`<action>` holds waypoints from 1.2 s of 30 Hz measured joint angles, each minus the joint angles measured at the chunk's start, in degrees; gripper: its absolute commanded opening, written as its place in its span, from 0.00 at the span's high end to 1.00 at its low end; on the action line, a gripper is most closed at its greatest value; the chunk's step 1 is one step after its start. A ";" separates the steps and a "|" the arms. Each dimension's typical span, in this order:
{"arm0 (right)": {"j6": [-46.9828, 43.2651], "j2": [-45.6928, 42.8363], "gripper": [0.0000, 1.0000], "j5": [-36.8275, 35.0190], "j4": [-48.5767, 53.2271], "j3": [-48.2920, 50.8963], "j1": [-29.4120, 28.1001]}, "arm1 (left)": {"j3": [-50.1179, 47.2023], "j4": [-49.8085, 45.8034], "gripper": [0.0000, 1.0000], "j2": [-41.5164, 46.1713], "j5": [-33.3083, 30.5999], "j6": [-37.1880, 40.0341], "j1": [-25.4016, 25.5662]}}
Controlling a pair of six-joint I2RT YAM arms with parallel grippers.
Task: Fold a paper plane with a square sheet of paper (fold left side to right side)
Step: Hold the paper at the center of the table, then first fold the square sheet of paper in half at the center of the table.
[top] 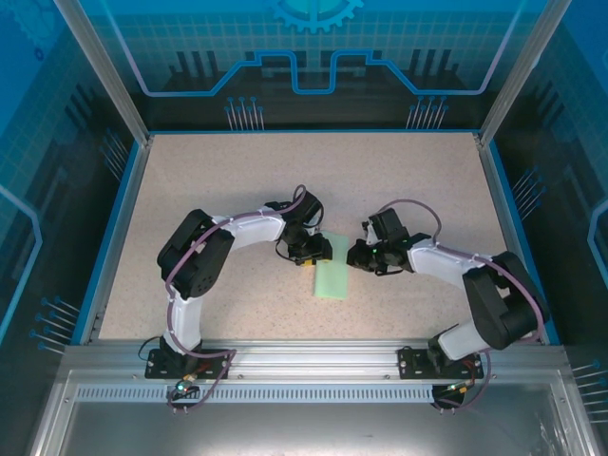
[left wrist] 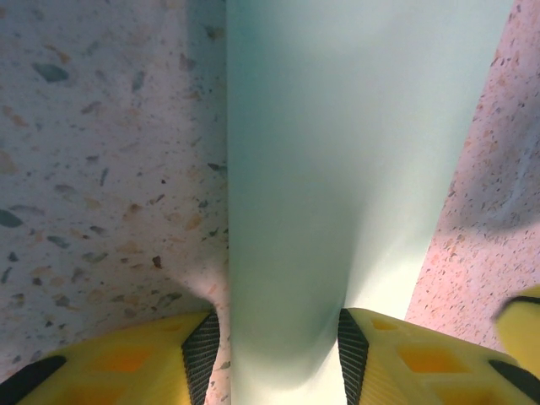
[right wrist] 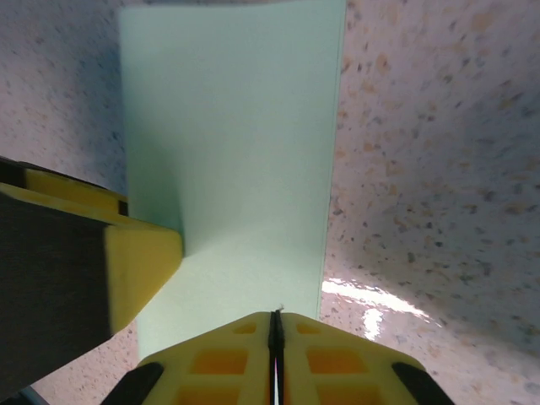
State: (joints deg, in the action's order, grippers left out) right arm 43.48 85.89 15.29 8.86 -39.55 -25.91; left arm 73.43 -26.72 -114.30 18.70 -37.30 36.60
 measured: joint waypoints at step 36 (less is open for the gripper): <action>-2.64 11.43 0.91 -1.55 5.79 -8.83 -3.08 | -1.11 -1.90 0.64 12.41 -4.83 1.90 -0.07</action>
State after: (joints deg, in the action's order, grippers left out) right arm 40.84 97.32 13.74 14.66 -48.38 -28.99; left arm 72.31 -28.62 -101.89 13.87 -35.40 36.53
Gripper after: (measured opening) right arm 0.094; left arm 0.407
